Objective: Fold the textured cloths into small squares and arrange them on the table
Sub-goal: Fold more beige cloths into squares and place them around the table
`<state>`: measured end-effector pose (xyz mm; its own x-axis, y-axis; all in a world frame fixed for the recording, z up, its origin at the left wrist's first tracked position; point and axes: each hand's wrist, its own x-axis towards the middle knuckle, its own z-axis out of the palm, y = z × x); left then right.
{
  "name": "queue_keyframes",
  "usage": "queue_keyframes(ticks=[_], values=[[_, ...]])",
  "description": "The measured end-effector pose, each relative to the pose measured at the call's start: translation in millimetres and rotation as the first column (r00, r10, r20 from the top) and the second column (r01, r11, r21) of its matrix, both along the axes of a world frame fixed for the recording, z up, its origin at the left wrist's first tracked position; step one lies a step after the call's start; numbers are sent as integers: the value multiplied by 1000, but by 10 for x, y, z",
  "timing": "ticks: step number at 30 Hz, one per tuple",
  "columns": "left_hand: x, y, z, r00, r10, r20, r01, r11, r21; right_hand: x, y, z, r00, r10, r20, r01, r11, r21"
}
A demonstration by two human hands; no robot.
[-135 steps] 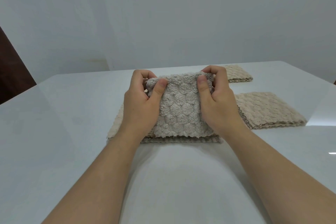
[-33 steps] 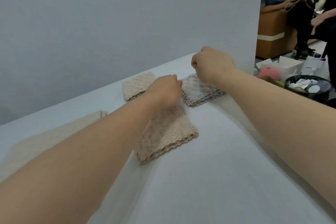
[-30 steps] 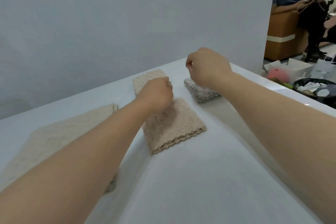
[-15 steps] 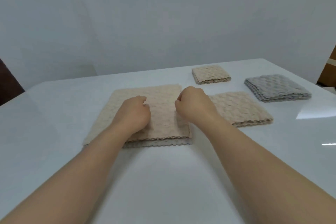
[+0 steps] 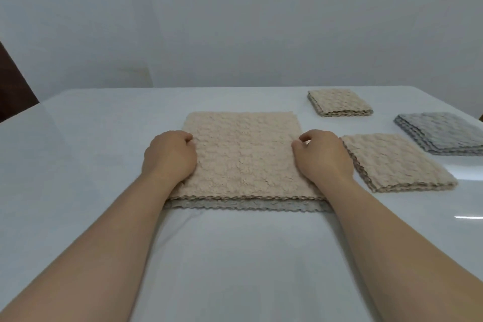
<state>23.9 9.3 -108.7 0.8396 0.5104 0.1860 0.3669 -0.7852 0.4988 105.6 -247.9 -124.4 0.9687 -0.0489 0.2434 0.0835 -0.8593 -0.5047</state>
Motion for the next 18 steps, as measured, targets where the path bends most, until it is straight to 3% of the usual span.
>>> queue_keyframes(ticks=[5, 14, 18], values=[[-14, 7, -2, 992, 8, 127, 6, 994, -110, 46, -12, -34, 1000, 3, 11, -3, 1000, 29], [-48, 37, 5, 975, -16, 220, 37, 995, -89, 16, -23, -19, 997, 77, 25, -79, 991, 110], [-51, -27, 51, 946, -75, 315, 113, 988, -105, 34, -28, -48, 986, 156, 61, -166, 960, 226]])
